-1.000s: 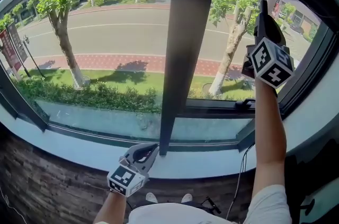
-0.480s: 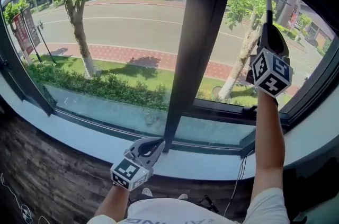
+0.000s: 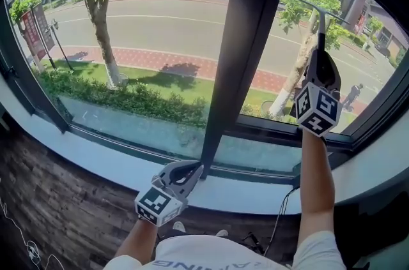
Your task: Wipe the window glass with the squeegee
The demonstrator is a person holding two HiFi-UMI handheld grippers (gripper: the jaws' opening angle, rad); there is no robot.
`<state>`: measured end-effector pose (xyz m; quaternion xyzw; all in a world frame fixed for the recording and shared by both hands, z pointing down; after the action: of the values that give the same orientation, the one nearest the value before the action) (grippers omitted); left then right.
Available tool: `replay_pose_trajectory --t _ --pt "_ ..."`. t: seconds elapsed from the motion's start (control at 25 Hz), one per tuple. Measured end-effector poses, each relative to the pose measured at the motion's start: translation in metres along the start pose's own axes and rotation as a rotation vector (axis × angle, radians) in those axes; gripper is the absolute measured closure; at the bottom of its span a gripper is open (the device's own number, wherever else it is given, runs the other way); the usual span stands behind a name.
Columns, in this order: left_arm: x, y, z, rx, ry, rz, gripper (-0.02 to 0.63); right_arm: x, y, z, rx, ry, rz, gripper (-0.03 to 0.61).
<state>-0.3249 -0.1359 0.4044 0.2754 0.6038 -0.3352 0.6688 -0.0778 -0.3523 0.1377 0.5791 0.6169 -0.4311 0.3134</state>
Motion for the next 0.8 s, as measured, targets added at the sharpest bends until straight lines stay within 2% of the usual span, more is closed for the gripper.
replay_pose_trajectory --t 0.36,0.8 --pt "0.004 0.000 0.003 0.007 0.015 0.016 0.595 -0.053 -0.013 -0.034 0.009 -0.085 0.013 0.479" --pt "-0.001 0.010 0.010 -0.003 -0.018 0.034 0.597 -0.107 -0.019 -0.066 0.013 -0.166 -0.001 0.479"
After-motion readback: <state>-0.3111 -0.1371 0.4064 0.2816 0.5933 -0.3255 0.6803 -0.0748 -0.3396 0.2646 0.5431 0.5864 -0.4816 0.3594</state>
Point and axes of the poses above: the fingertips, and each gripper's own axes: z forward along the fingers, y to its right, x out of its top, the point moved 3 cm from there along -z, backward along the fingers, and after that the axes turned 3 degrees about -y, right-handed, at the moved point
